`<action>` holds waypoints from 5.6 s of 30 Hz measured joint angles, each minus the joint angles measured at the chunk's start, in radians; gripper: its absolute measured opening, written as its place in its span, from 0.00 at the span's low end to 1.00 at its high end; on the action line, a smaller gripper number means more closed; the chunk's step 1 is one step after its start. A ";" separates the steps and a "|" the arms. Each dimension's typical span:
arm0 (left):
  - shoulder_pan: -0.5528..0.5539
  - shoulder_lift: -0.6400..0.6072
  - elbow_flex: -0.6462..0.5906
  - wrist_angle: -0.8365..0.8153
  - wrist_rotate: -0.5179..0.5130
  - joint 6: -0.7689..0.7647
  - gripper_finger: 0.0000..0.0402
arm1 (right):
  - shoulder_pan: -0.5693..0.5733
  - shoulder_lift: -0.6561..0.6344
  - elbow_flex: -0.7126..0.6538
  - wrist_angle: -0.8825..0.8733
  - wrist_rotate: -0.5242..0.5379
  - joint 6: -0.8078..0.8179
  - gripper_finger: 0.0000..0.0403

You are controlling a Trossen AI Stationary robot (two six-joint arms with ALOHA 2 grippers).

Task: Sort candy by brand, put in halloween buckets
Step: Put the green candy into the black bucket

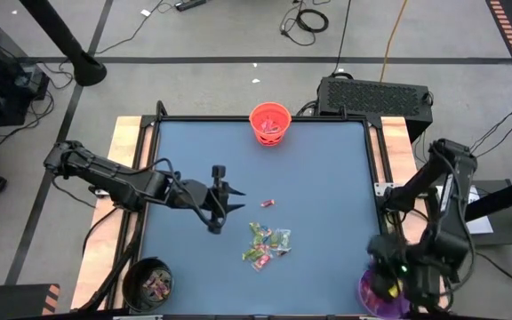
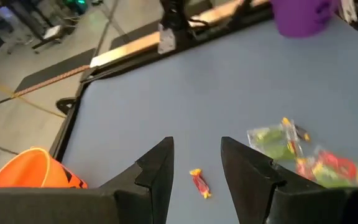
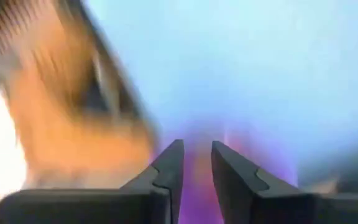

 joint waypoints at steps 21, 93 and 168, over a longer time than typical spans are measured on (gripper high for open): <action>-0.015 0.221 -0.001 -0.008 0.056 -0.362 0.44 | -0.502 0.289 0.001 0.345 0.639 -1.075 0.19; -0.194 0.610 0.002 0.108 0.106 -0.473 0.16 | -0.601 0.492 0.000 0.748 0.170 -1.504 0.19; -0.349 -0.137 -0.001 -0.311 -0.321 -0.267 0.16 | -0.584 0.492 0.000 0.760 0.173 -1.450 0.19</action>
